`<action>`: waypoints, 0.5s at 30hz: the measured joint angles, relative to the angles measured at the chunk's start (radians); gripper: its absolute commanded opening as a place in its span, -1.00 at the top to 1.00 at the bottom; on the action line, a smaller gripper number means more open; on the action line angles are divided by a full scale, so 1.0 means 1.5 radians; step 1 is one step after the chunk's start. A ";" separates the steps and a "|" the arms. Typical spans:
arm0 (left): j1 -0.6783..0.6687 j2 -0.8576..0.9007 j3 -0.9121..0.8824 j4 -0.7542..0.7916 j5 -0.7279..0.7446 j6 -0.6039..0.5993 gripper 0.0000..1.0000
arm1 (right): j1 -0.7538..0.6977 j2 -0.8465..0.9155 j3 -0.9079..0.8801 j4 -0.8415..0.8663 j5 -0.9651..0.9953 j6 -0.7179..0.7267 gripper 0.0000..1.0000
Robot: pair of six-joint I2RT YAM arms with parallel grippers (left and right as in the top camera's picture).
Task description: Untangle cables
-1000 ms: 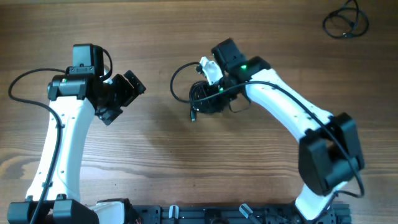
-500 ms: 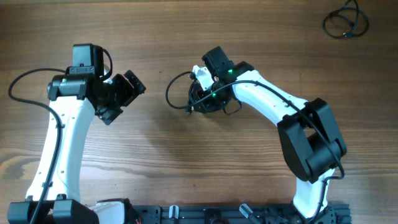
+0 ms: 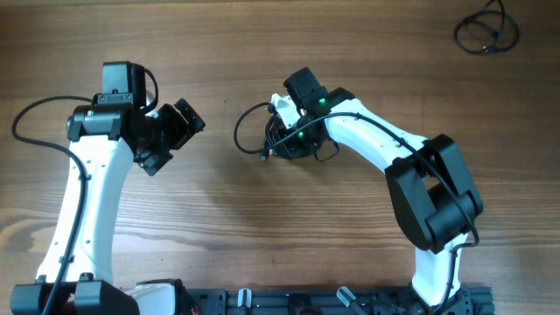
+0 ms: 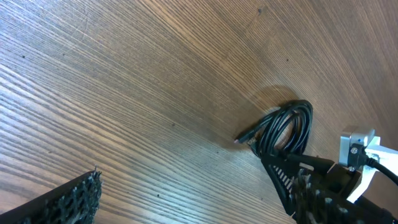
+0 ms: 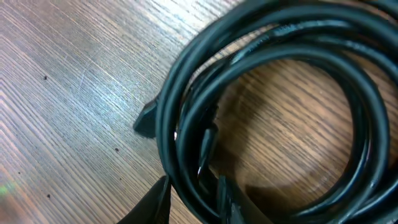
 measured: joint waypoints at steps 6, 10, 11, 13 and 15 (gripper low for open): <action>0.000 0.000 0.000 0.000 0.000 0.000 -1.00 | 0.000 0.001 0.035 -0.034 -0.011 0.005 0.91; 0.000 0.000 0.000 0.000 0.000 0.000 -1.00 | -0.001 -0.025 0.093 -0.070 -0.013 0.013 0.91; 0.000 0.000 0.000 0.001 0.000 0.000 -1.00 | -0.001 -0.047 0.098 -0.074 -0.013 0.018 0.91; 0.000 0.000 0.000 0.000 0.000 0.000 -1.00 | -0.005 -0.095 0.109 -0.073 -0.013 0.029 0.91; 0.000 0.000 0.000 0.001 0.000 0.000 -1.00 | -0.014 -0.135 0.112 -0.066 -0.014 0.058 0.91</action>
